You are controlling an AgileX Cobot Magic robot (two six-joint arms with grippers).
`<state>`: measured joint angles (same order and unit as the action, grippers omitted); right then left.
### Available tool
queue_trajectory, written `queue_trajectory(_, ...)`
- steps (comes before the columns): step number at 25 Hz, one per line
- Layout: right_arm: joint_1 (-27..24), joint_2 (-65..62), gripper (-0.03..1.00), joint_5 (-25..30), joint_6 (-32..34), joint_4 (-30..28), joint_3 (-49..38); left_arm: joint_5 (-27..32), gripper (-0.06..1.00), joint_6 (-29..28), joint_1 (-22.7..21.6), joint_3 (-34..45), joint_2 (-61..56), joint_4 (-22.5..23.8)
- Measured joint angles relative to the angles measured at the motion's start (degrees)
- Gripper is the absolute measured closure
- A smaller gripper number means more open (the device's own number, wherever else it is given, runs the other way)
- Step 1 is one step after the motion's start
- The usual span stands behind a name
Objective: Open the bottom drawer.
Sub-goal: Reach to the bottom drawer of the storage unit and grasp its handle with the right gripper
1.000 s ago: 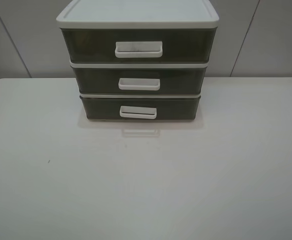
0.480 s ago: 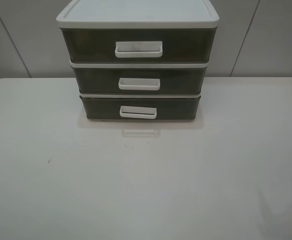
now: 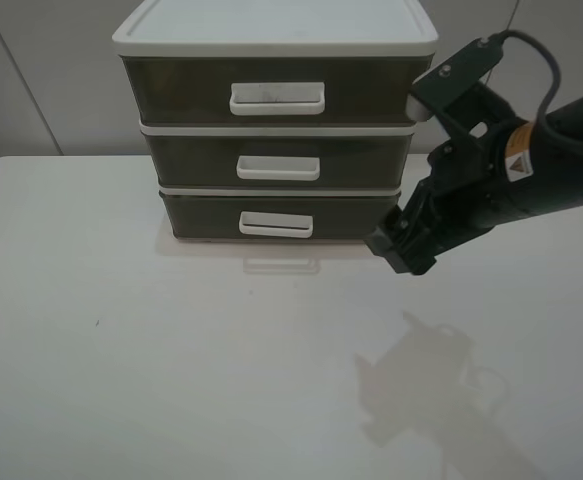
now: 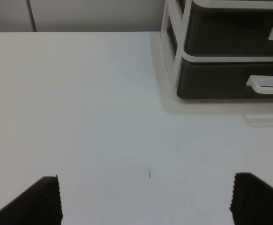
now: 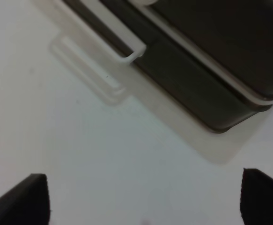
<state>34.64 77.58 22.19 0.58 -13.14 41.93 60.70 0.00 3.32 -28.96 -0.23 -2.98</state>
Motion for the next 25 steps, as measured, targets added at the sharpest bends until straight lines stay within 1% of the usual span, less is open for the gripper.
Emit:
queue_trajectory(4,2.38,6.76,0.17,-0.05,-0.25,0.20,3.42,0.00,0.20,0.00,0.00,0.00,0.00,0.00)
queue_trajectory(7,2.57,10.15,0.17,-0.17,-2.21,-0.48,5.96,0.00,0.20,0.00,0.00,0.00,0.00,0.00)
queue_trajectory(10,3.10,12.93,0.17,-0.02,-3.92,-3.67,7.51,0.00,0.20,0.00,0.00,0.00,0.00,0.00)
queue_trajectory(14,5.24,17.01,0.17,1.52,-4.40,-9.70,8.05,0.00,0.20,0.00,0.00,0.00,0.00,0.00)
queue_trajectory(16,5.80,19.18,0.17,1.32,-4.68,-11.36,8.12,0.00,0.20,0.00,0.00,0.00,0.00,0.00)
queue_trajectory(19,5.79,22.10,0.17,-1.90,-6.72,-14.05,8.18,0.00,0.20,0.00,0.00,0.00,0.00,0.00)
queue_trajectory(25,6.50,26.55,0.17,-12.92,-8.75,-18.92,9.29,0.00,0.20,0.00,0.00,0.00,0.00,0.00)
